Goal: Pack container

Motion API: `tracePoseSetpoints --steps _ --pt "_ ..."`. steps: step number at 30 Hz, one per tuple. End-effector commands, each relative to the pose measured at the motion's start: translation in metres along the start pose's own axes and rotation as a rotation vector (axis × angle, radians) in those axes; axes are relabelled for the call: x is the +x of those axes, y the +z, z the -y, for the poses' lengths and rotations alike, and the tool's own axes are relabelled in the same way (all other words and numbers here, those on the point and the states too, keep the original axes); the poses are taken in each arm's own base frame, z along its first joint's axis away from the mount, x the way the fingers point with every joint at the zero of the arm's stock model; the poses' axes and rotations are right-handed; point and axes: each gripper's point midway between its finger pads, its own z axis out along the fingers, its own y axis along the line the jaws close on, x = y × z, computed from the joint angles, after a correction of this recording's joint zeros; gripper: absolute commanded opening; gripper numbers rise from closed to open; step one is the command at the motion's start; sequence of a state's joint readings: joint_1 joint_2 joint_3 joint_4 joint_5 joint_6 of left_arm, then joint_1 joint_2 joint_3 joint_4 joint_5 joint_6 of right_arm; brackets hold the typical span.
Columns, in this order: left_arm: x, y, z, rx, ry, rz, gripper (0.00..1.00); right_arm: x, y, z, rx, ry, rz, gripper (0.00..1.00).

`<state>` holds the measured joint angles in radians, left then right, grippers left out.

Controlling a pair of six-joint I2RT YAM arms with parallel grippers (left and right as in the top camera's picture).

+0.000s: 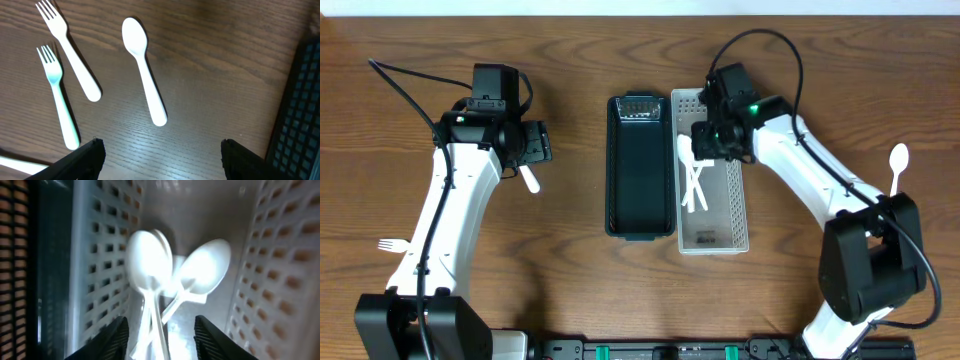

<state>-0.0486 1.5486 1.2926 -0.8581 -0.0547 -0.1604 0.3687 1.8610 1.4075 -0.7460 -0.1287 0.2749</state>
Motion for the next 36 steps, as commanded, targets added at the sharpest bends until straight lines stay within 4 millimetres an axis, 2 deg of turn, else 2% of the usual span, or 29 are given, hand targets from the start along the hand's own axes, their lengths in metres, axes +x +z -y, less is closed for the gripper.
tracePoseSetpoints --steps 1,4,5,7,10,14,18,22,29,36 --pt "-0.005 -0.004 0.001 0.002 -0.004 0.013 0.78 -0.057 -0.077 0.012 0.048 -0.027 0.223 0.47" --pt "-0.005 -0.004 0.001 0.002 -0.004 0.013 0.78 -0.088 -0.146 0.059 0.191 0.018 0.373 0.52" --pt "-0.005 -0.004 0.001 0.002 -0.004 0.013 0.78 -0.093 -0.168 0.078 0.243 0.039 0.413 0.56" --pt "-0.005 -0.004 0.001 0.002 -0.004 0.013 0.78 -0.095 -0.204 0.121 0.336 0.093 0.458 0.59" --pt "-0.005 -0.004 0.001 0.002 -0.004 0.013 0.78 -0.077 -0.226 0.181 0.420 0.204 0.436 0.62" --pt "-0.005 -0.004 0.001 0.002 -0.004 0.013 0.78 -0.031 -0.229 0.262 0.509 0.398 0.318 0.66" --pt "-0.006 -0.004 0.002 0.003 -0.004 0.016 0.78 0.003 -0.215 0.316 0.531 0.507 0.207 0.68" --pt "-0.007 -0.004 0.002 0.004 -0.005 0.021 0.78 0.027 -0.183 0.348 0.523 0.536 0.076 0.70" --pt "-0.007 -0.004 0.002 0.004 -0.005 0.020 0.78 0.049 -0.112 0.378 0.441 0.513 -0.097 0.72" --pt "-0.007 -0.004 0.002 0.004 -0.005 0.020 0.78 0.067 -0.059 0.393 0.405 0.533 -0.194 0.74"
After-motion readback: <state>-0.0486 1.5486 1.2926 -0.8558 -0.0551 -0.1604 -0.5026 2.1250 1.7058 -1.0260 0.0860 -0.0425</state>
